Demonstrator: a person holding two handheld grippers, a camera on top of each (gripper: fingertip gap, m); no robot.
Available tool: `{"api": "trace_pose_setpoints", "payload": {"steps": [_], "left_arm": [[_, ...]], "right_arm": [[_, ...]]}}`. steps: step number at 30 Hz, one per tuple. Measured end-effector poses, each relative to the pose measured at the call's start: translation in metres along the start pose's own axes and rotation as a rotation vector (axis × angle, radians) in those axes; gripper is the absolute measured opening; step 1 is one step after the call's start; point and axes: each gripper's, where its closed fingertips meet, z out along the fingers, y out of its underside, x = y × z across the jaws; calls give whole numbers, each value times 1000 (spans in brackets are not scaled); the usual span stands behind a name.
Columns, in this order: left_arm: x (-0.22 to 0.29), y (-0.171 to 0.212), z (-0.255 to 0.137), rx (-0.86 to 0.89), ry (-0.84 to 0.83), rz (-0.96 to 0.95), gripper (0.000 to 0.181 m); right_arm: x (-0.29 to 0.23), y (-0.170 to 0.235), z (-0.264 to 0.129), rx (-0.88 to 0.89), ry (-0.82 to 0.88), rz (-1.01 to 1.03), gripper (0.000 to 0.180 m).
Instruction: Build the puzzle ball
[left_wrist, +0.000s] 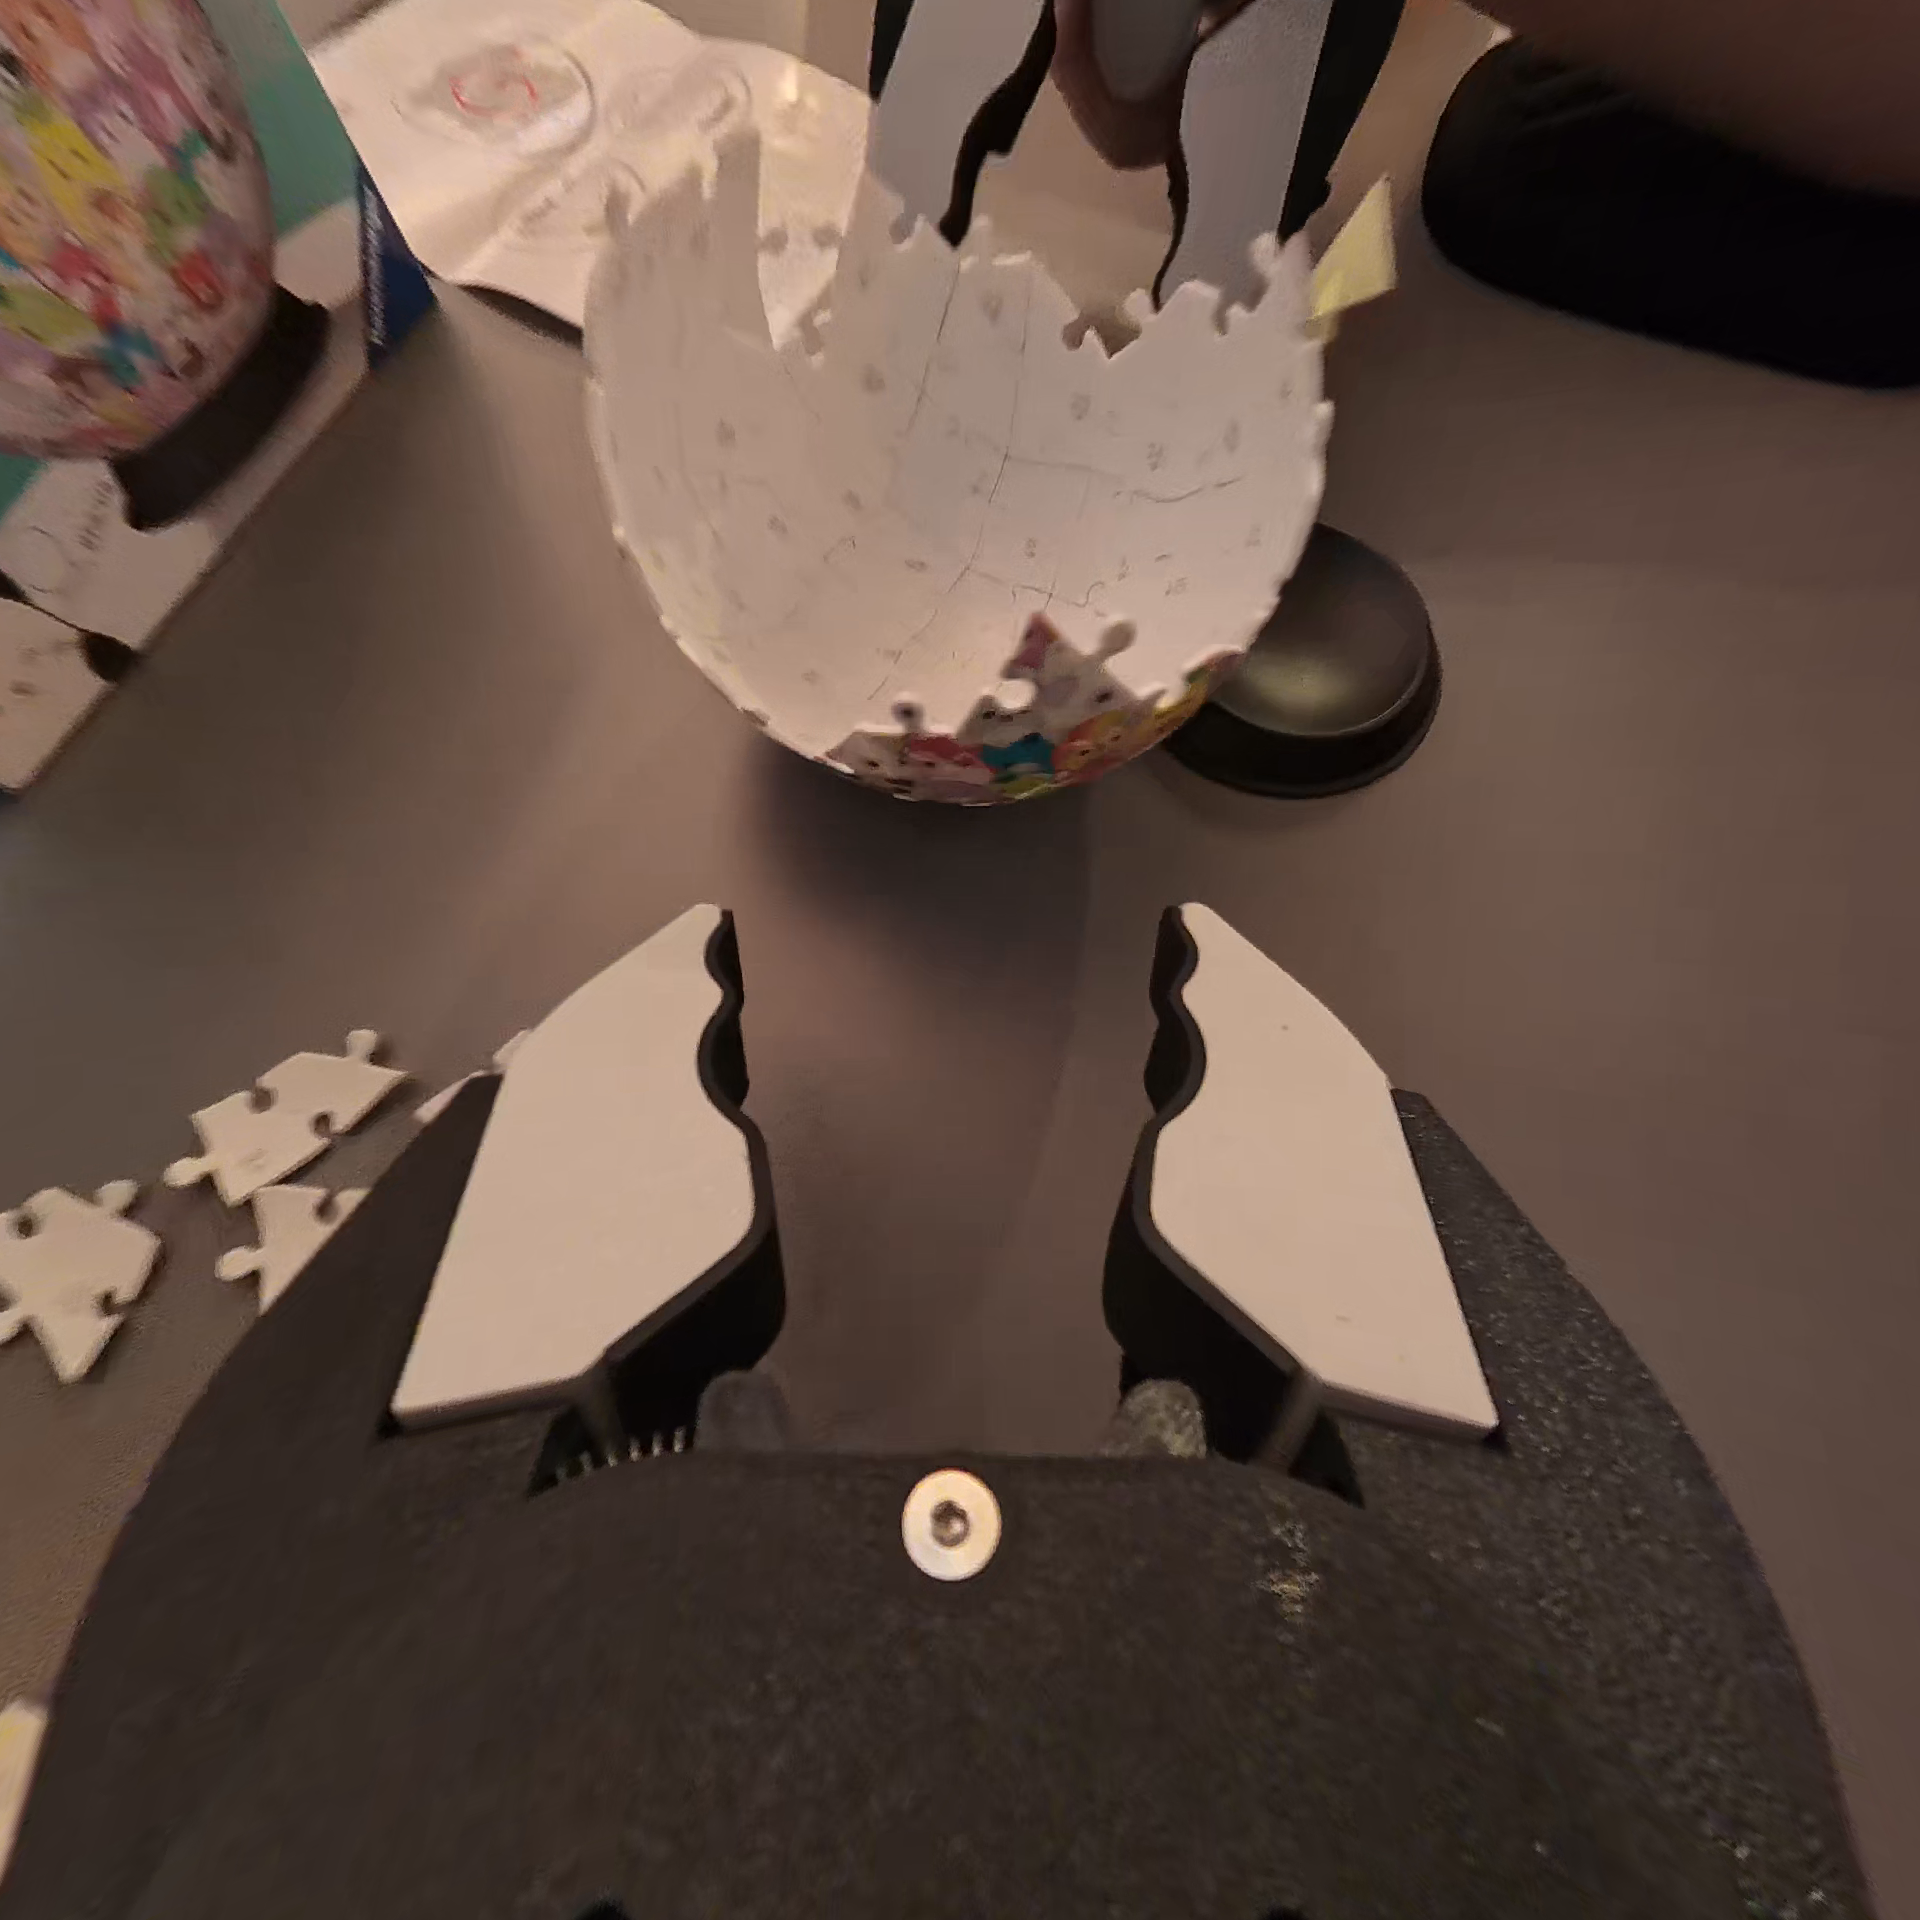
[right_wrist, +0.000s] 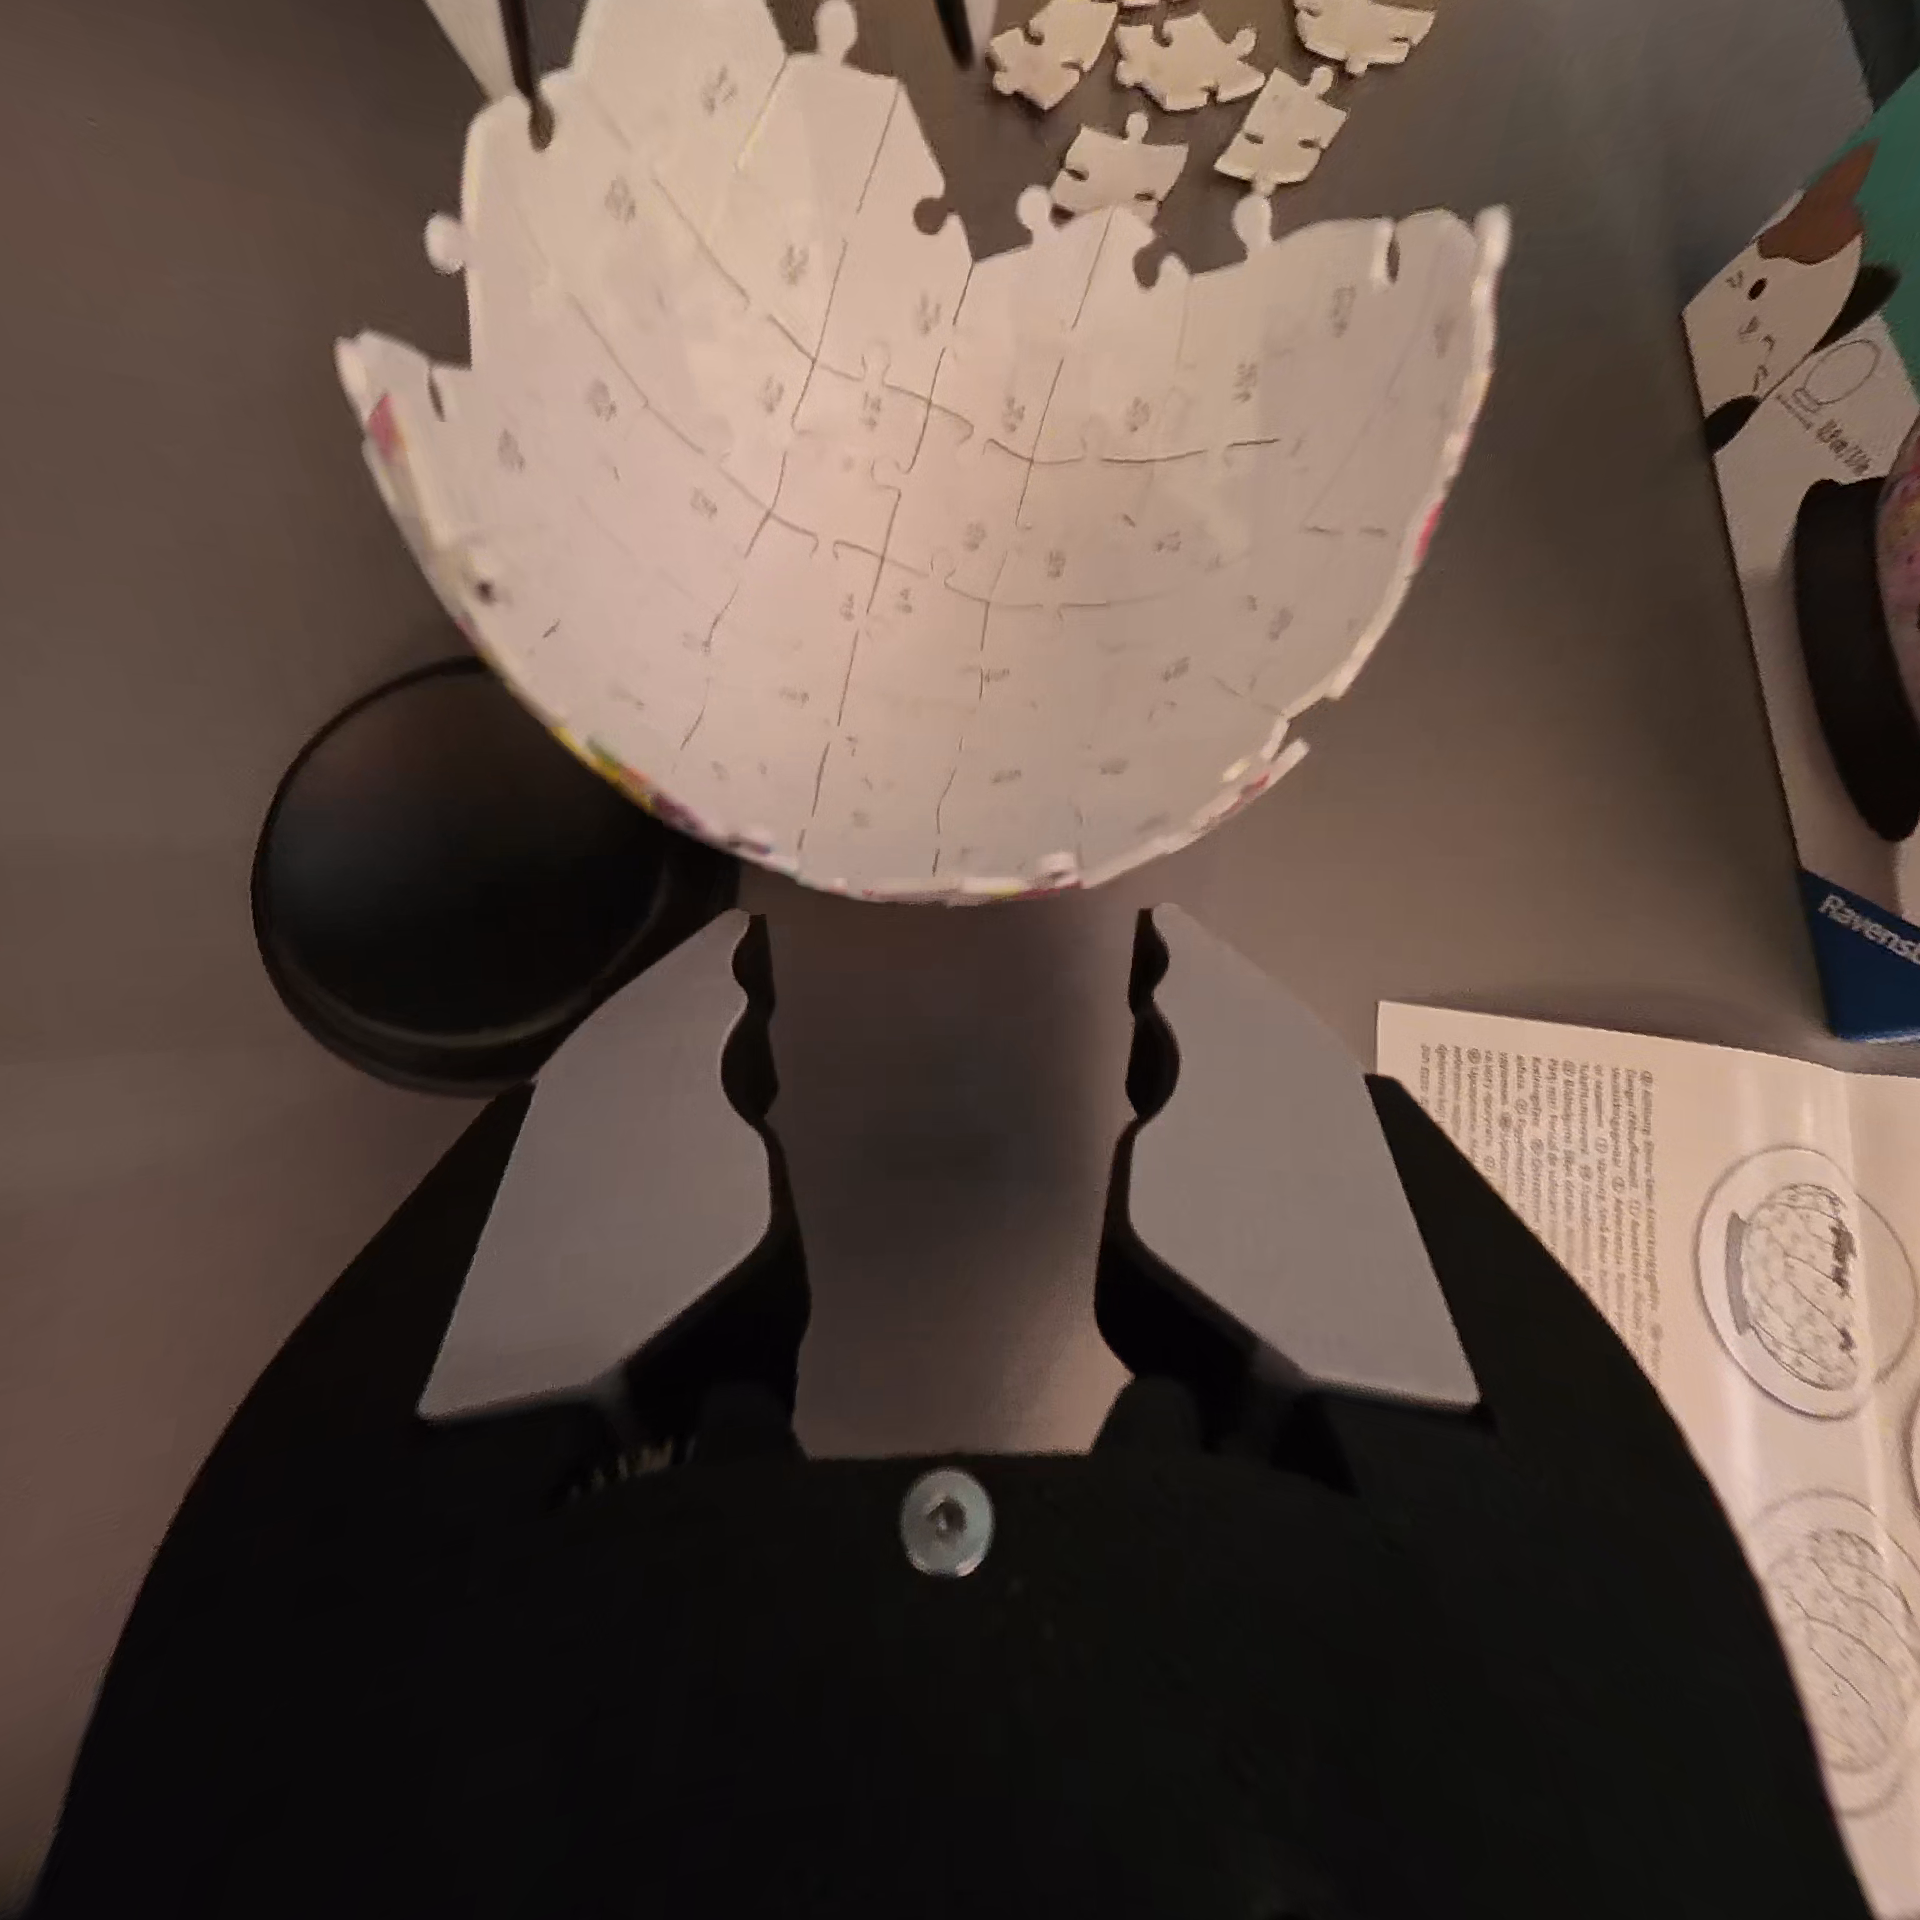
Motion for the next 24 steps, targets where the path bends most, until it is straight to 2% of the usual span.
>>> {"api": "trace_pose_setpoints", "payload": {"steps": [6, 14, 24], "left_arm": [[-2, 2, 27, -31, 66, 33, 68], [-3, 1, 49, -39, 113, 78, 74], [5, -7, 53, 17, 160, 111, 73]], "right_arm": [[2, 2, 4, 3, 20, -21, 66], [-4, -6, 12, 24, -6, -45, 65], [-6, 0, 13, 6, -25, -39, 64]]}}
